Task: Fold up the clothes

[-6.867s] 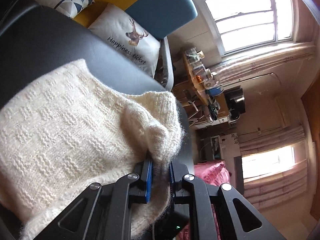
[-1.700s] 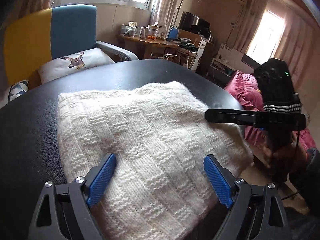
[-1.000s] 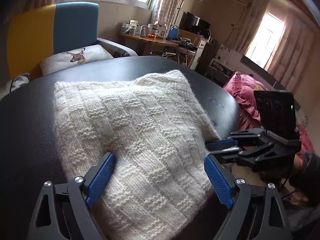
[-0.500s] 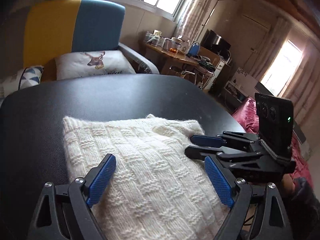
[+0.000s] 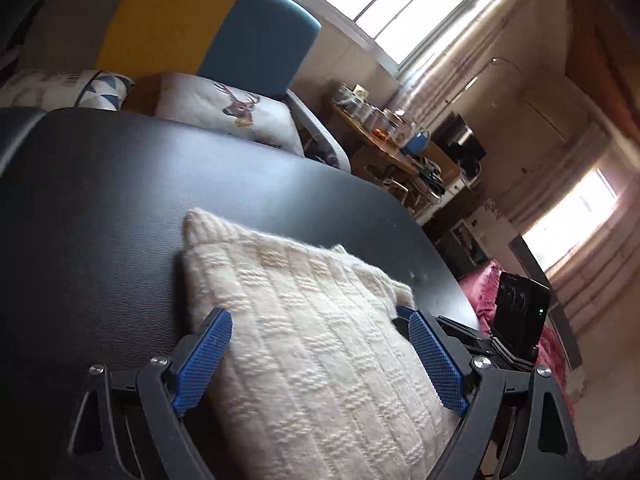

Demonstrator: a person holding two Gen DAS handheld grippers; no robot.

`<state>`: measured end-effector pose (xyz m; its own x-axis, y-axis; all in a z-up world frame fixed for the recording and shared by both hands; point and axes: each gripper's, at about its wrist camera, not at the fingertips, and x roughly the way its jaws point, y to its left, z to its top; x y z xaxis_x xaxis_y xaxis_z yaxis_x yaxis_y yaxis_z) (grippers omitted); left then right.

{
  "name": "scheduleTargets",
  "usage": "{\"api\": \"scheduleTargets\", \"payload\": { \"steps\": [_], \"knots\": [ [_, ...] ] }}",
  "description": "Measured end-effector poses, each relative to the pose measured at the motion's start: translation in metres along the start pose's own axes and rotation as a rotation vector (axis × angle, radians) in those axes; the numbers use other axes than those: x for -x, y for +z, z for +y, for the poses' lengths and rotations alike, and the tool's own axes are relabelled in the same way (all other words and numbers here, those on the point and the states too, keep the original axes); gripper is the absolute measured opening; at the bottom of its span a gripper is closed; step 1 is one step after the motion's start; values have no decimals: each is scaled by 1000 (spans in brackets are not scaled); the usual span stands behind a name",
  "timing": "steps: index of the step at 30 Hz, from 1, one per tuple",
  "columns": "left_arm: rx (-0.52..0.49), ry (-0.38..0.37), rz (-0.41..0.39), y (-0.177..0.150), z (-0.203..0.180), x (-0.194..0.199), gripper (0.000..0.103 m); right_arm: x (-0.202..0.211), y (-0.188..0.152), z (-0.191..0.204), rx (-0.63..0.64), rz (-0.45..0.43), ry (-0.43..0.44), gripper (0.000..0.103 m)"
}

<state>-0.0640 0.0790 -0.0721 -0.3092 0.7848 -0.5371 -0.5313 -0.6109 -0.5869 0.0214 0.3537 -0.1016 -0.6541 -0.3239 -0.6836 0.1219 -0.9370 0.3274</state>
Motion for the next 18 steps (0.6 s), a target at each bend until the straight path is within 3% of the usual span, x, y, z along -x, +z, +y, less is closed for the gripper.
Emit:
{"api": "scheduleTargets", "payload": {
  "steps": [2, 4, 8, 11, 13, 16, 18],
  "knots": [
    [-8, -25, -14, -3, 2, 12, 91, 11, 18, 8, 42, 9, -25, 39],
    [-69, -42, -19, -13, -7, 21, 91, 20, 40, 21, 92, -5, 47, 39],
    [-240, -90, 10, -40, -41, 24, 91, -5, 89, 55, 145, 39, 323, 39],
    [-359, -100, 55, -55, -65, 11, 93, -65, 110, 80, 199, 175, 445, 39],
    [-388, -112, 89, -61, -73, -2, 97, -116, 112, 94, 240, 307, 425, 39],
    [-464, -60, 106, -74, -78, -14, 99, -184, 91, 104, 401, 482, 175, 37],
    [-515, -24, 91, -83, -81, -17, 99, -193, 84, 107, 463, 452, 147, 36]
  ]
}}
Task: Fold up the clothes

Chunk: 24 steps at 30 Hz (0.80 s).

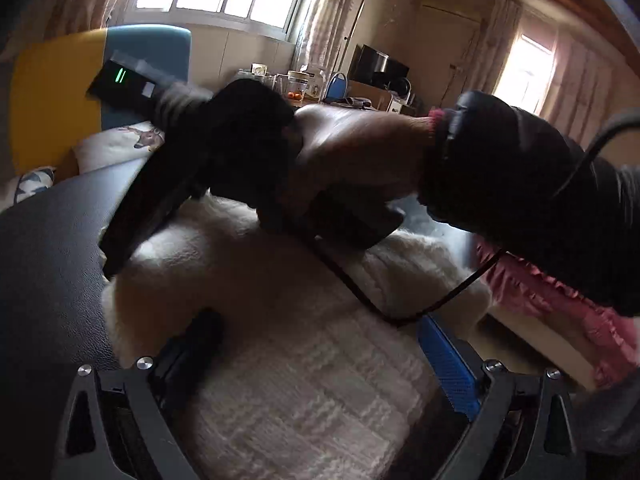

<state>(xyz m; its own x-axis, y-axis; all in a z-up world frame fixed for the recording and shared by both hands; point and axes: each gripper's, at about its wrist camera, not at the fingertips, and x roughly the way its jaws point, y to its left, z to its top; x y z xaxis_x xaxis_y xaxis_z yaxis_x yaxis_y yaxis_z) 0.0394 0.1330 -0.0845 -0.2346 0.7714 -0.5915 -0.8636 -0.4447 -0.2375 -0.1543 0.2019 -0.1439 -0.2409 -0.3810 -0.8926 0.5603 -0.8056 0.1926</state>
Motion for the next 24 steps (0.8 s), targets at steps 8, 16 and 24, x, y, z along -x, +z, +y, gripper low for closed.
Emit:
{"api": "scheduleTargets", "payload": {
  "steps": [8, 16, 24],
  "knots": [
    [-55, 37, 0, -3, -6, -5, 99, -1, 2, -1, -2, -26, 2, 36],
    [174, 9, -64, 11, 19, 24, 99, 22, -3, -4, -66, -76, 1, 38],
    [295, 192, -60, 24, 45, 44, 99, 118, -58, 5, -153, -268, -57, 38]
  ]
}}
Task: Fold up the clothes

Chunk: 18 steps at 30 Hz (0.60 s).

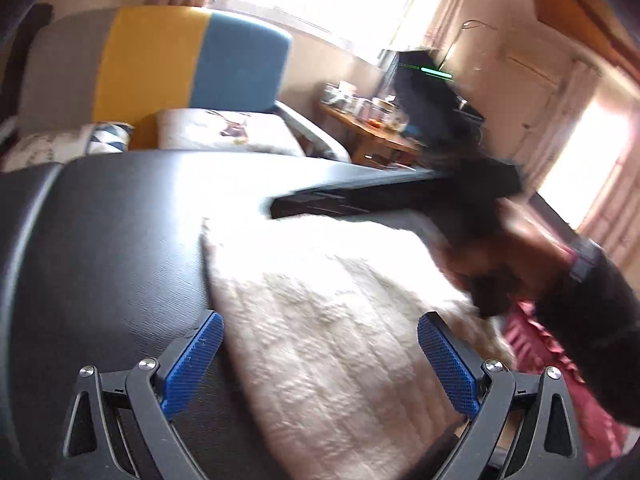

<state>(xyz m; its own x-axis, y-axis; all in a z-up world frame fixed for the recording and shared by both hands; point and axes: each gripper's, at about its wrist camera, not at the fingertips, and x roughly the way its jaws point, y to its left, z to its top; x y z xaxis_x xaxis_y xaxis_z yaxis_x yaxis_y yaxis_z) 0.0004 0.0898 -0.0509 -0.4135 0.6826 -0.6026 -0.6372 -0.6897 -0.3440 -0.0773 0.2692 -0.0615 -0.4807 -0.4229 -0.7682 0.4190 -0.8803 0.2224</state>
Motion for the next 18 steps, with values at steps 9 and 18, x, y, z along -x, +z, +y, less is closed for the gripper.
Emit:
{"api": "scheduleTargets", "payload": {
  "steps": [9, 18],
  "knots": [
    [-46, 73, 49, 6, -13, -16, 99, 76, -118, 15, -91, -38, -118, 38],
    [-249, 138, 106, -44, -49, -46, 101, 77, -204, 13, -115, -117, -163, 41]
  ]
}}
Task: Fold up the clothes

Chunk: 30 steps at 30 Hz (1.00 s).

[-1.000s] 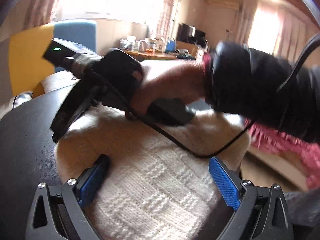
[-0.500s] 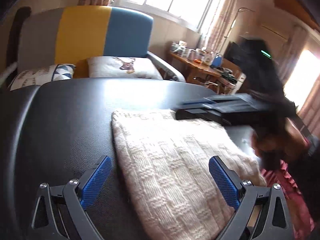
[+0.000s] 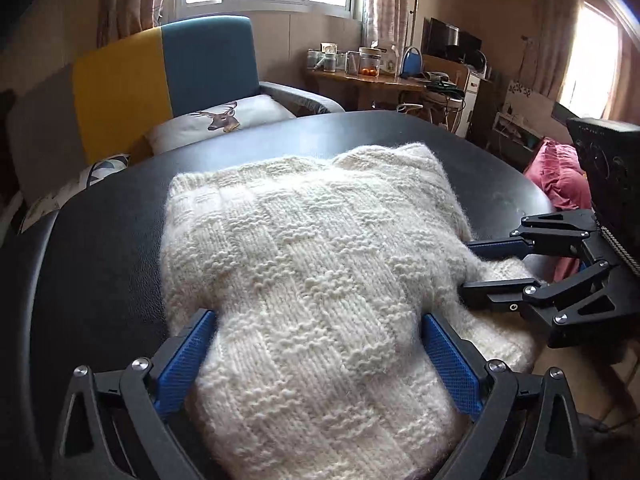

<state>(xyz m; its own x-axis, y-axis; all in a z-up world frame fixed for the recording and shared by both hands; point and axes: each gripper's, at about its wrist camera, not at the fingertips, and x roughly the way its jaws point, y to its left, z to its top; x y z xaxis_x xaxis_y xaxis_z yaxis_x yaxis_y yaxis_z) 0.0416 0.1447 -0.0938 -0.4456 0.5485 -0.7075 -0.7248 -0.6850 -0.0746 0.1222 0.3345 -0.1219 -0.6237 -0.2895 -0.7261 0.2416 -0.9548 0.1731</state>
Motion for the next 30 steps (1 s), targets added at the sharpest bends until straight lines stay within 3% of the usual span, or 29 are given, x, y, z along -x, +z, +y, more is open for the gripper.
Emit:
{"api": "scheduleTargets", "payload": {
  "steps": [5, 9, 12, 15, 21, 27, 29, 30],
  "knots": [
    [77, -79, -16, 10, 22, 8, 101, 5, -6, -5, -53, -46, 32, 41],
    [323, -172, -8, 27, 74, 12, 101, 4, -7, -8, -91, -80, 48, 41],
    [504, -265, 77, 33, 116, -7, 101, 5, -7, -10, -108, -94, 55, 41],
    [601, -338, 132, 35, 139, -25, 101, 2, -5, -11, -117, -102, 60, 41],
    [638, -481, 266, 33, 134, -64, 101, 2, -5, -13, -127, -121, 70, 42],
    [518, -503, 246, 33, 113, -61, 102, 2, -5, -16, -145, -141, 86, 45],
    [514, -504, 249, 34, 110, -61, 98, 2, -4, -18, -158, -146, 106, 47],
    [522, -508, 258, 34, 110, -63, 85, 3, -3, -19, -163, -143, 115, 48]
  ]
}}
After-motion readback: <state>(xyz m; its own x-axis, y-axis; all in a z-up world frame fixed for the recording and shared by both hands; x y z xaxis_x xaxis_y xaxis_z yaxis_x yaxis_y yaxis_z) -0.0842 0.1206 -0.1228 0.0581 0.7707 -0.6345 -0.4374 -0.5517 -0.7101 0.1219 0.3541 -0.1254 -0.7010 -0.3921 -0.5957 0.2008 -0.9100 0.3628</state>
